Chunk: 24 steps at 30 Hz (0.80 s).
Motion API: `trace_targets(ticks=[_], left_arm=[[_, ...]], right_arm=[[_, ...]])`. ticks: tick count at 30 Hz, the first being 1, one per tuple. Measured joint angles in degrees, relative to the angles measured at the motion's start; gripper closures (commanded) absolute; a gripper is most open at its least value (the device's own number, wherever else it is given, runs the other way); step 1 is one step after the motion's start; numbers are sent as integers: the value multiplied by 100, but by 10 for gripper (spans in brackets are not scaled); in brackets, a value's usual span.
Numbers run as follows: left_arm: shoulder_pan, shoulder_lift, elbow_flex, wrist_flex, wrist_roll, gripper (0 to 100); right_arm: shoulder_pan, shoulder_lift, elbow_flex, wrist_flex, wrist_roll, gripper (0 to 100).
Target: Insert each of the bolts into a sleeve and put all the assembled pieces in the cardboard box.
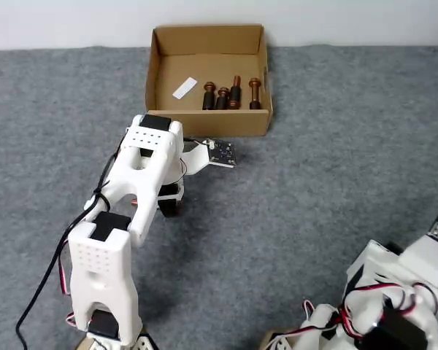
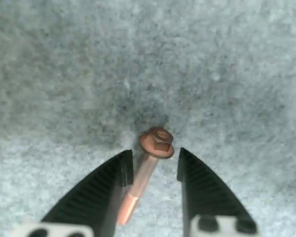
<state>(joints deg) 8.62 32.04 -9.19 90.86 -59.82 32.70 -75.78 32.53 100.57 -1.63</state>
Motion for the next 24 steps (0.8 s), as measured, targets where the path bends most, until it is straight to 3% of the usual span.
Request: trace_targets(ticks=[9,14,17,24], left_arm=[[-114,475,-35,-141,9,857],[-79,712,-281,-88,18,990],[-35,712,-290,-70,9,994],[35,756,-949,703,580,994]], right_arm=[[0,0,0,0,0,990],[0,0,0,0,0,990],[0,0,0,0,0,990],[-26,-185,-237,-26,0,990]])
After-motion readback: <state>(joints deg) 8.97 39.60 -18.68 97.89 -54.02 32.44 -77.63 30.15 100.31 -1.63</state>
